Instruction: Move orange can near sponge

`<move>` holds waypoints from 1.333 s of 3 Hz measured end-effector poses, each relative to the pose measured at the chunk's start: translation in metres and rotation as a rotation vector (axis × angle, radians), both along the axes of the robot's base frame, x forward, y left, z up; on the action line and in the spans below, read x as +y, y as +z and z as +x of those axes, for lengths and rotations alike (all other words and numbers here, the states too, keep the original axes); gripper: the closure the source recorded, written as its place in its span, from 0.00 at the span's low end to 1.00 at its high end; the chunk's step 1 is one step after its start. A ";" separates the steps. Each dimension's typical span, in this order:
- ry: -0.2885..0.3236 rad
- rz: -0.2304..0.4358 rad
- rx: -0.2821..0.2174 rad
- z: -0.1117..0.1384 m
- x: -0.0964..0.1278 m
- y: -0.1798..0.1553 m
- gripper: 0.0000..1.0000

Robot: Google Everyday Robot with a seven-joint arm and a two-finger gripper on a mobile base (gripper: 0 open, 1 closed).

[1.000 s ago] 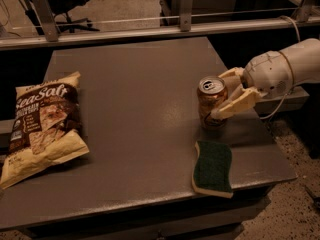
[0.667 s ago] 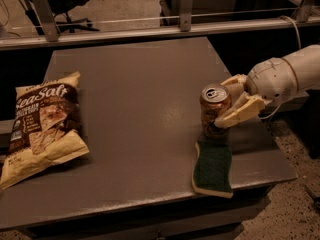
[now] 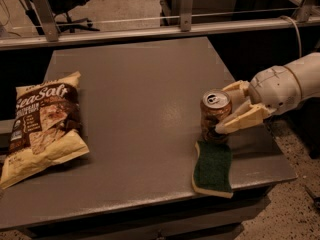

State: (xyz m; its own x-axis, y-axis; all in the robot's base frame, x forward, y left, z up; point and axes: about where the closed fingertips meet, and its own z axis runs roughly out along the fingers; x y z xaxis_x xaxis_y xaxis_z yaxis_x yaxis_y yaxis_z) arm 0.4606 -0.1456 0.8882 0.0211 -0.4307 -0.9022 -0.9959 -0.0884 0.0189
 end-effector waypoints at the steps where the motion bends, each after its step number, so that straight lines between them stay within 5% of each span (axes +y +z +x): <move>1: -0.020 -0.024 0.005 0.001 -0.009 -0.006 0.00; 3: -0.192 -0.139 -0.095 0.034 -0.077 0.012 0.00; 4: -0.338 -0.107 -0.146 0.056 -0.120 0.052 0.00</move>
Offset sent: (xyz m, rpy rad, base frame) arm 0.0243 -0.0722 -0.0074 -0.1624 -0.0522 -0.1567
